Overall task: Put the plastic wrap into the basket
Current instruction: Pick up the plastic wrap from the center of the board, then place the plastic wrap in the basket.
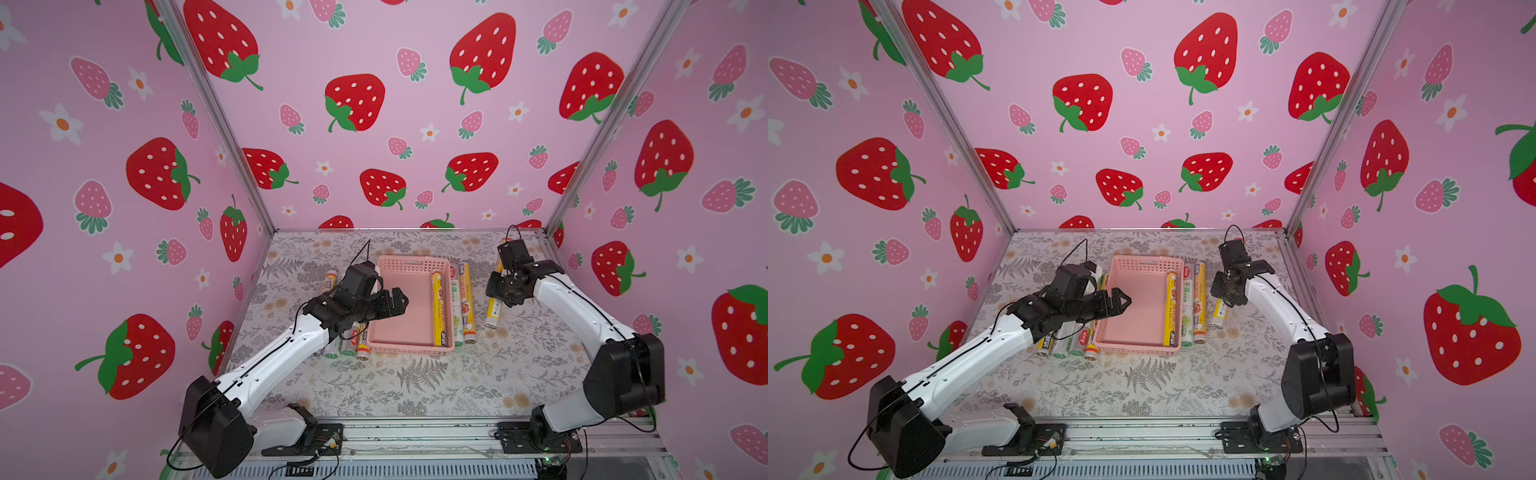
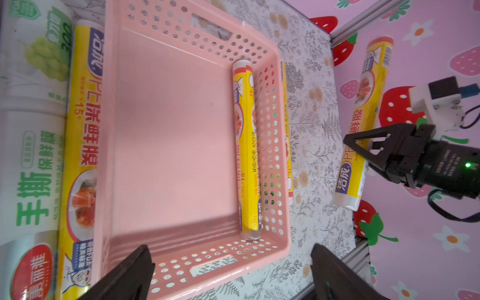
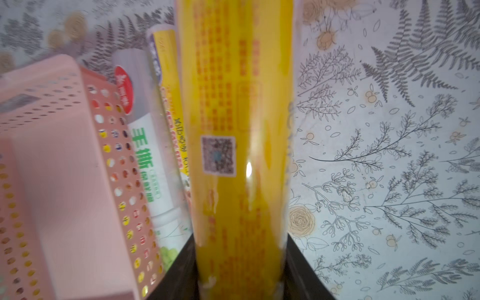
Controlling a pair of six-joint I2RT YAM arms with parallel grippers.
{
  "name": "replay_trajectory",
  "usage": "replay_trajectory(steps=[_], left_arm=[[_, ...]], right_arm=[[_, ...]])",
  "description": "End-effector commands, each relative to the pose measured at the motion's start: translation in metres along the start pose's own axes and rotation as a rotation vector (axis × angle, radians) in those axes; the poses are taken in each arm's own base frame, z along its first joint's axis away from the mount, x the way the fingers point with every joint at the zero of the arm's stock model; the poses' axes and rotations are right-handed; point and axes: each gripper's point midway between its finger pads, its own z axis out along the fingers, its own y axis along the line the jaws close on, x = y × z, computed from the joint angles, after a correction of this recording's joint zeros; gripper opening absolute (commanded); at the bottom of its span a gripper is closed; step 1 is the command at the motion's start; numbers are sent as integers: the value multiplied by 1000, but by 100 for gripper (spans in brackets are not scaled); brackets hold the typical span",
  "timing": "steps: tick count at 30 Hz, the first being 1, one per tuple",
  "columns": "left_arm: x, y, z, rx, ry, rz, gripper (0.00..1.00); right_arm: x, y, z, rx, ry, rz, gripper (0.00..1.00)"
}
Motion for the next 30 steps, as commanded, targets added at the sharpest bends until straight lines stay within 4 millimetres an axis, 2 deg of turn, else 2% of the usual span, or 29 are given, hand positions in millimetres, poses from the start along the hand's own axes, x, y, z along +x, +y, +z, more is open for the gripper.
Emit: replay_trajectory(steps=[1,4,7,11,15,19,22,30], left_arm=[[-13,-27,-7,87,-13,29,100],[-12,-27,-10,101,-10,24,100],[-10,-19,-19,103,-30,7,100],[-2,9,-32,19,-61,-5,100],[14,36,-43,-30,-76,-37,100],[28,58,-51,-66,-83,-61,100],[35,67,-54,-82,-79,-70,100],[40,74,-54,-101,-66,-62,100]], right_arm=[[5,26,-31,-25,-3,-57,23],[10,63,-43,-78,-2,-100,23],[19,99,-44,-137,5,-118,23],[35,141,-30,-186,28,-146,23],[49,172,-7,-195,56,-158,23],[61,193,16,-202,75,-151,23],[68,200,34,-190,99,-139,22],[85,193,70,-127,128,-123,22]])
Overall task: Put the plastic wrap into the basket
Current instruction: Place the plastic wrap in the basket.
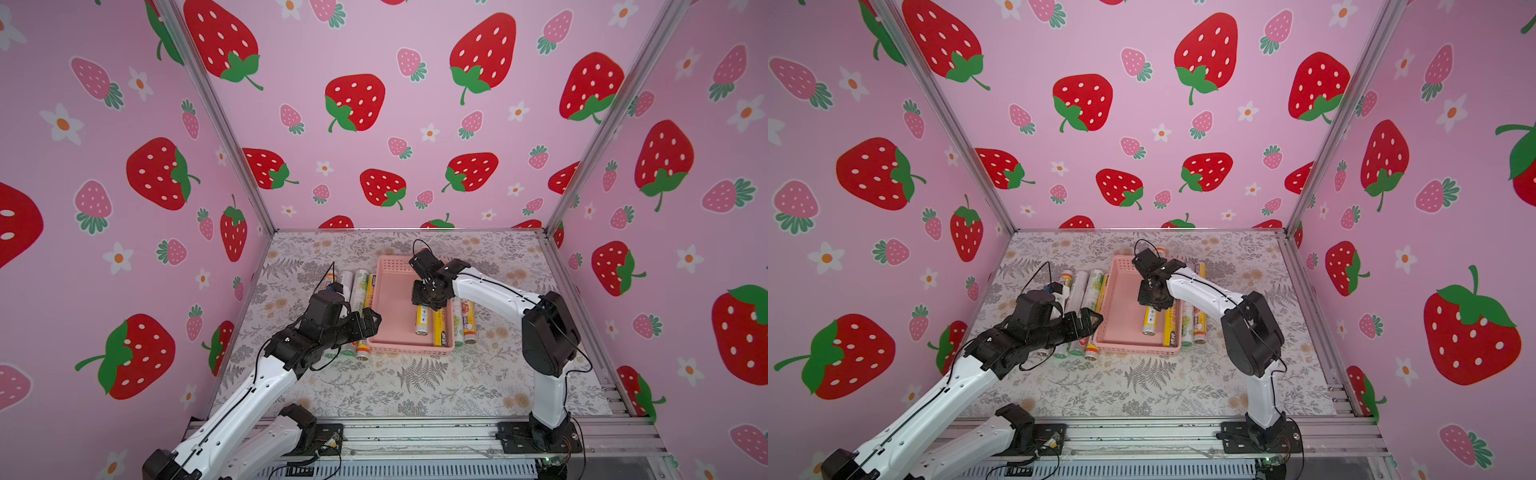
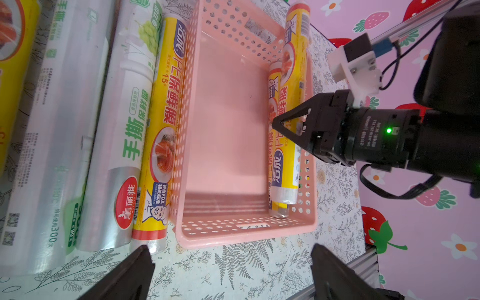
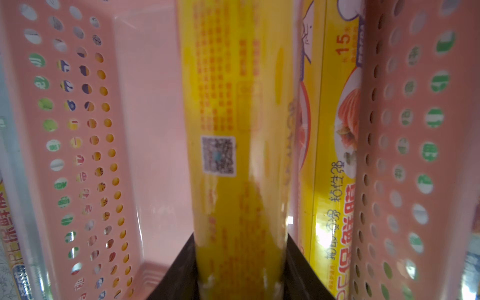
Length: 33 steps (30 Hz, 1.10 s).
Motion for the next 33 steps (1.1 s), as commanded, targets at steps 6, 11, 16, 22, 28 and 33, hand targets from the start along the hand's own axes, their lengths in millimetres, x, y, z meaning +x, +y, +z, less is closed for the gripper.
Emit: replay_trajectory(steps=[6,11,16,22,28,33], left_arm=[[2,5,9,-14,16,7,100],[3,5,16,-11,29,-3,100],[2,5,21,-13,32,3,100],[-1,3,24,-12,32,8,100],[-2,1,28,-10,40,16,99],[-1,3,31,-14,44,21,100]], right_arm=[[8,-4,20,43,-2,9,22],[16,-5,19,72,-1,-11,20],[23,-8,15,83,-1,-11,20],[31,-5,9,91,-3,-26,20],[40,-9,3,122,-1,-23,20],[46,-10,-1,118,-6,-31,25]])
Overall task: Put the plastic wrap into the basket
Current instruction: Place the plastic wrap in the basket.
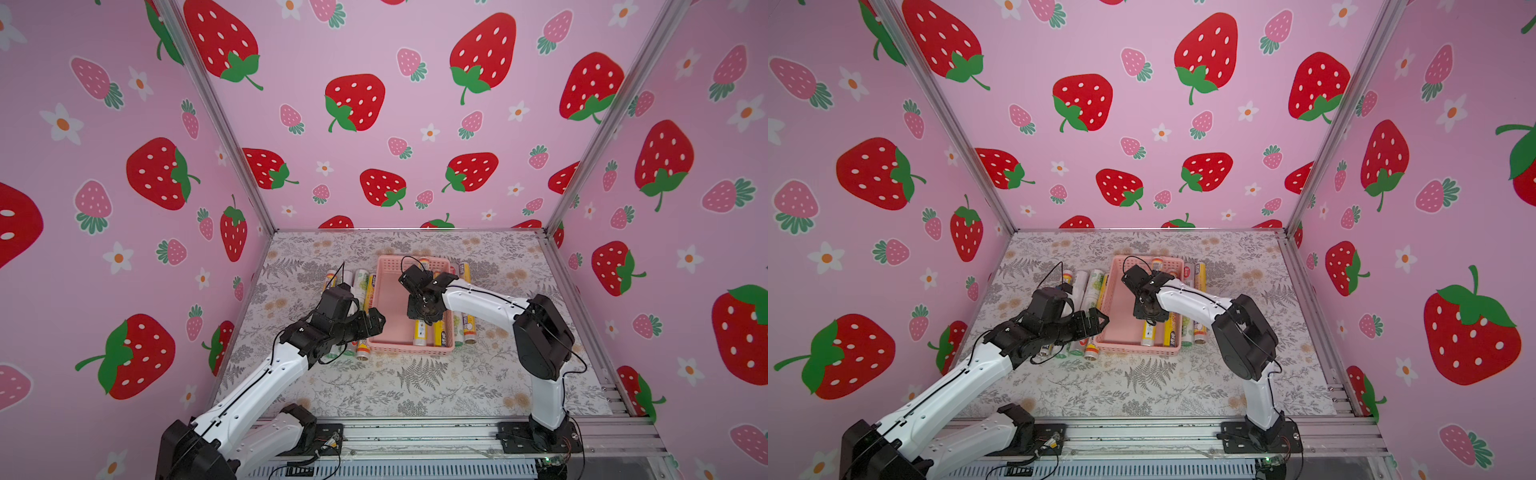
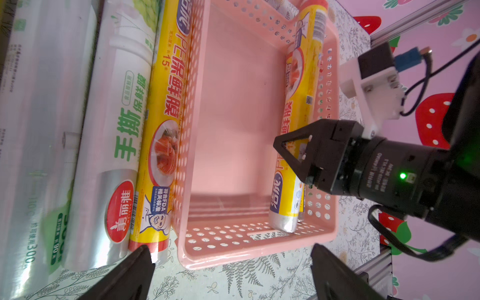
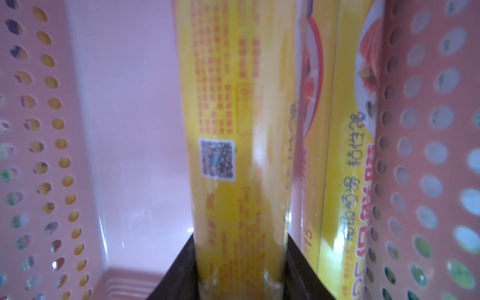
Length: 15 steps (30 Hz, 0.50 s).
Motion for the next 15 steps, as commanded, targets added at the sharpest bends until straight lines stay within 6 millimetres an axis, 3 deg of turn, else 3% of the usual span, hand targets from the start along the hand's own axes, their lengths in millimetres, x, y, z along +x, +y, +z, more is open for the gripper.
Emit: replay_trajectory(steps=[1,8,15], left_arm=[[-8,-8,-1,26,-22,23,100],[-7,-6,4,18,-10,26,100],[-5,-2,6,6,-2,24,100]], right_arm=[[3,-7,-12,17,-8,12,27],[3,-7,4,53,0,-5,29],[-3,-12,15,107,-23,-12,43]])
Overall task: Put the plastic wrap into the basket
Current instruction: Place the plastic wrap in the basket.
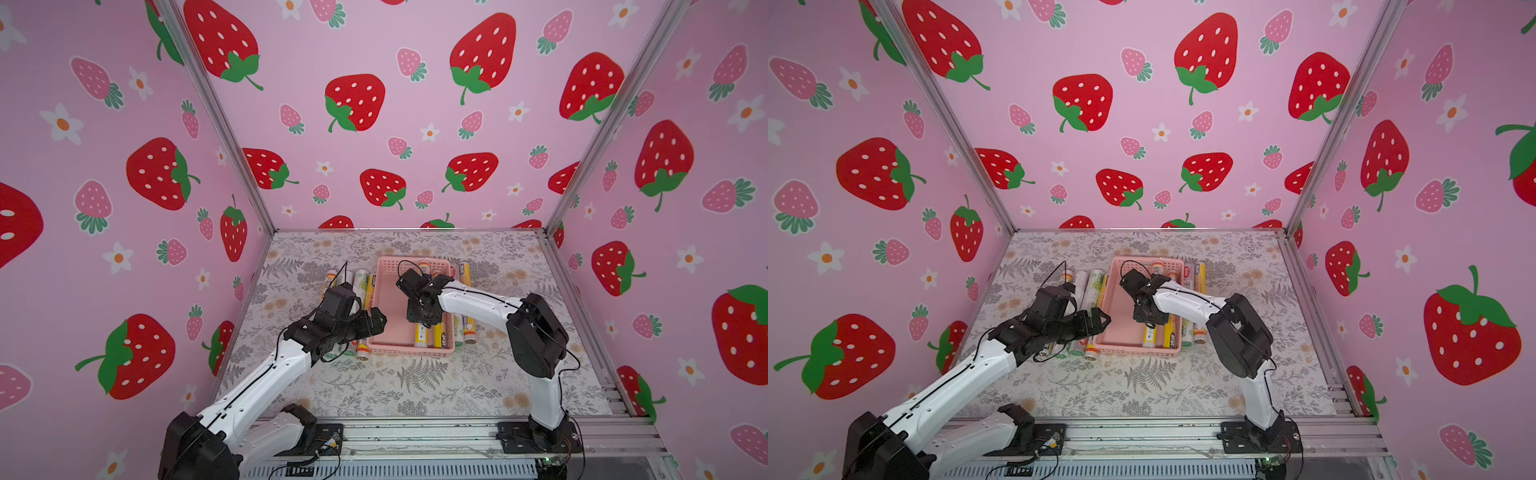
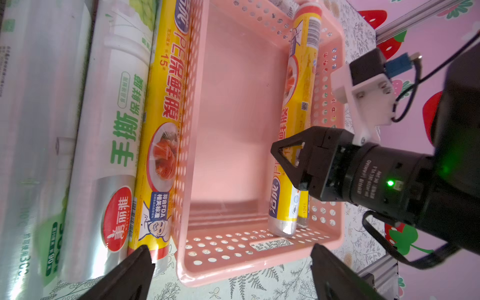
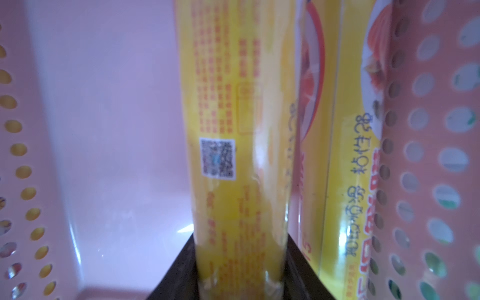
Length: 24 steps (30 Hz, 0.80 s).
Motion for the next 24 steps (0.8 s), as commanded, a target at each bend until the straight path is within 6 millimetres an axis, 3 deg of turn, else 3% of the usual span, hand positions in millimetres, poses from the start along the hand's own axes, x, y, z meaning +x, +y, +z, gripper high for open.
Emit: replay_trajectory(steps=[1,8,14,17,24], left_arm=[[-4,-3,-2,11,-11,16,100],[-6,-4,-4,4,-9,21,100],[-7,-1,-5,-14,-13,25,100],[-2,5,-4,-29,-7,14,100],[7,22,-4,-76,-23,-6,100]], right_arm=[[-6,-9,-1,57,-32,2,46],[-17,-27,-26,112,-96,-22,61],[-32,-18,-49,64,-145,-74,62],[-32,0,-47,3,-128,-120,60],[-44,-4,-26,163,-129,-172,61]])
